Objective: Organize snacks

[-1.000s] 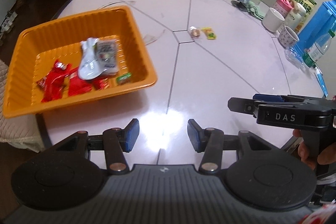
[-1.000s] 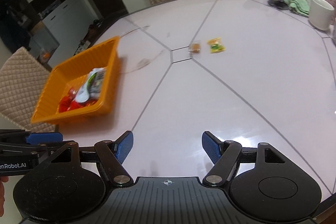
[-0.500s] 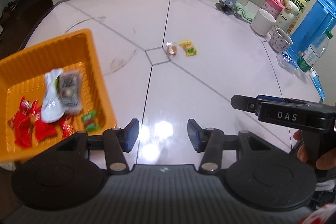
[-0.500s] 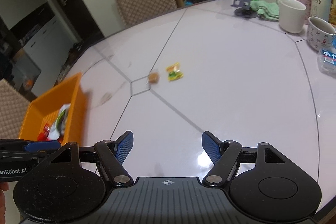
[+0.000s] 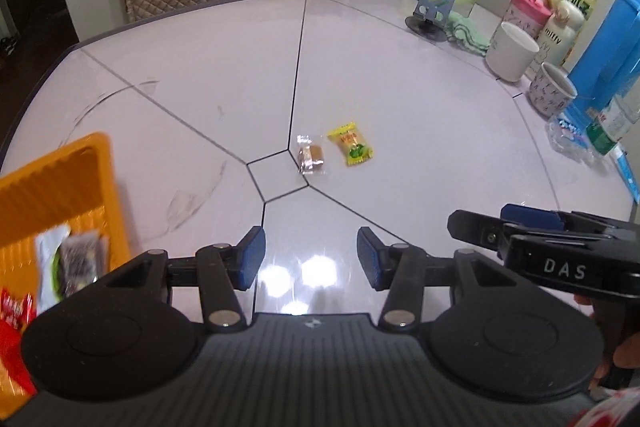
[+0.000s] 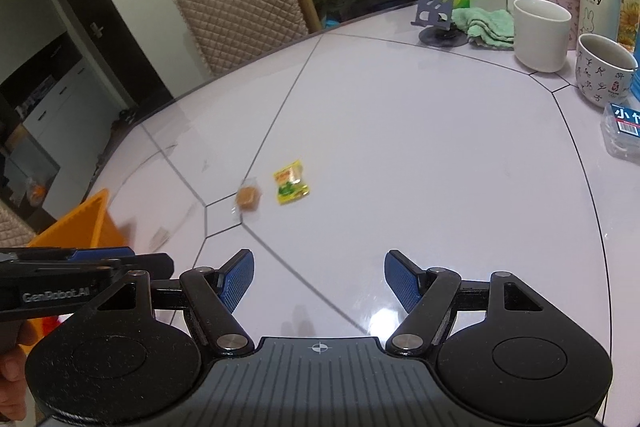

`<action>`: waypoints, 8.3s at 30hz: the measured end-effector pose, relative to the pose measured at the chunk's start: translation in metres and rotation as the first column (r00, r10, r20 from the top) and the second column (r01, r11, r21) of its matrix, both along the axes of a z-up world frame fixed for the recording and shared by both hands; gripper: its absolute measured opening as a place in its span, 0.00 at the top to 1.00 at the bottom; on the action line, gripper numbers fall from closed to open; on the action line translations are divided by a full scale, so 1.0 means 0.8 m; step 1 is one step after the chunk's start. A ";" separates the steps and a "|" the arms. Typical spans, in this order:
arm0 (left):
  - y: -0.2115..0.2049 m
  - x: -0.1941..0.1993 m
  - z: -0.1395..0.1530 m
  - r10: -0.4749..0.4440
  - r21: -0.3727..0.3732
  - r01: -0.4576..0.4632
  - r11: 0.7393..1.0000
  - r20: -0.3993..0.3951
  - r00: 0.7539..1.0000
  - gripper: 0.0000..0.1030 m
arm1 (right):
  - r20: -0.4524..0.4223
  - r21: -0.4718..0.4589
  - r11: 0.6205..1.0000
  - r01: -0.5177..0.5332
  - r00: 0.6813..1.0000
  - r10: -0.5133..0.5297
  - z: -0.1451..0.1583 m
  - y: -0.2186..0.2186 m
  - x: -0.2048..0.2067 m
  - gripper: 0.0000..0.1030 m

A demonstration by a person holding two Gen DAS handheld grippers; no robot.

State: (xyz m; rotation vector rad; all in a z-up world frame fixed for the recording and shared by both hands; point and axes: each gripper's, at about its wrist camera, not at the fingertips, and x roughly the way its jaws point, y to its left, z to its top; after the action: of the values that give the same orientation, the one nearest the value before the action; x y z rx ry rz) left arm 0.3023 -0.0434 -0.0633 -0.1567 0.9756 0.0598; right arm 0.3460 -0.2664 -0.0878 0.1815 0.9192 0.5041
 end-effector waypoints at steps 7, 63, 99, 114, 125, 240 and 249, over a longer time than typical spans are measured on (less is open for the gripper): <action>-0.002 0.045 -0.020 -0.016 0.021 0.016 1.000 0.001 1.000 0.55 | 0.006 -0.003 1.000 0.015 1.000 -0.015 -0.013 0.002 0.031 0.30; 0.080 0.074 -0.032 0.113 0.087 -0.116 0.989 0.040 0.993 0.80 | 0.104 -0.118 0.972 -0.204 0.971 0.216 -0.058 0.108 0.099 0.44; 0.084 0.024 -0.003 0.172 0.089 -0.179 0.980 0.078 0.982 0.80 | 0.105 -0.191 0.957 -0.219 0.965 0.242 -0.069 0.120 0.100 0.78; 0.050 -0.023 0.039 0.148 0.036 -0.154 0.987 0.134 0.980 0.80 | 0.126 -0.050 0.978 -0.202 0.970 0.207 -0.005 0.064 0.041 0.78; 0.047 -0.110 0.063 0.134 0.010 -0.136 0.991 0.134 0.982 0.80 | 0.087 0.024 0.974 -0.224 0.971 0.221 0.032 0.040 -0.034 0.78; 0.312 -0.261 0.076 0.293 -0.030 -0.291 0.956 0.081 0.953 0.33 | 0.078 0.028 0.967 -0.254 0.965 0.251 0.059 0.325 -0.175 0.20; 0.256 -0.297 0.082 0.247 -0.020 -0.246 0.969 0.055 0.968 0.30 | 0.079 -0.002 0.974 -0.226 0.971 0.226 0.077 0.258 -0.217 0.16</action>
State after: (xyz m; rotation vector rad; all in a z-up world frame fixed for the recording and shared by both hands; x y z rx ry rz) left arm 0.0648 0.1616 0.0024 -0.2898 0.8957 0.2763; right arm 0.1726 -0.0597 -0.0259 0.0622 0.8656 0.7209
